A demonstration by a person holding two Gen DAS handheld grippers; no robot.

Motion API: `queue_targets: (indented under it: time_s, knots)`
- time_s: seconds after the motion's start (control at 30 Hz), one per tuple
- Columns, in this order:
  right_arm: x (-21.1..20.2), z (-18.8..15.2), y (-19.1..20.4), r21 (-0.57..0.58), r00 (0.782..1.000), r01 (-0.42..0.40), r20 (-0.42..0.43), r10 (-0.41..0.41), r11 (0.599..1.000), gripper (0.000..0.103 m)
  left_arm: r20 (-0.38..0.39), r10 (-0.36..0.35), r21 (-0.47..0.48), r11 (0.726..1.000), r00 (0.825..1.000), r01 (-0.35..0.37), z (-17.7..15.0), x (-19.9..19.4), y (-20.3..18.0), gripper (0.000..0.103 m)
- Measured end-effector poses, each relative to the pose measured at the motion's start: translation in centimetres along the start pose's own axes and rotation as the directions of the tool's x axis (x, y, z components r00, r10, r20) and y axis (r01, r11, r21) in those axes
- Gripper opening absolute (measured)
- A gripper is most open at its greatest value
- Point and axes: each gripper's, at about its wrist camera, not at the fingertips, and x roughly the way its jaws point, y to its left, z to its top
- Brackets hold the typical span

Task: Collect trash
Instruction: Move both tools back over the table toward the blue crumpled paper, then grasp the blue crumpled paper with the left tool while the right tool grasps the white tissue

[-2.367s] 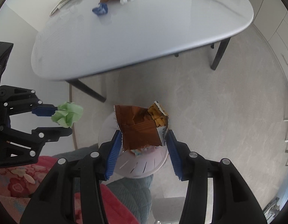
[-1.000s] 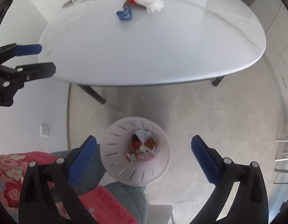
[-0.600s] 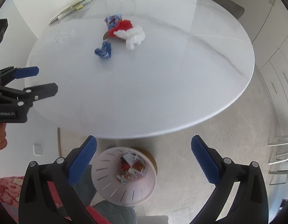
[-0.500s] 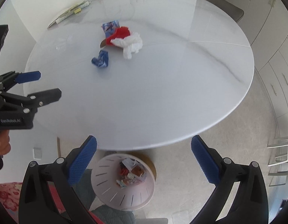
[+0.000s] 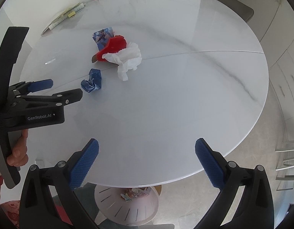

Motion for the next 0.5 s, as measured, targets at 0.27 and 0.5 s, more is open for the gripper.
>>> queue_targets:
  time_s: [0.27, 0.5]
  knots:
    - [0.9, 0.7, -0.5, 0.022, 1.0, -0.006, -0.014, 0.006, 1.0, 0.1, -0.033, 0.022, 0.009, 1.0, 0.999, -0.022, 1.7, 2.9, -0.7, 0.083]
    - [1.4, 1.5, -0.5, 0.014, 1.0, -0.011, -0.02, 0.011, 1.0, 0.1, -0.087, 0.034, 0.004, 0.999, 0.996, -0.034, 1.6, 4.9, -0.7, 0.034]
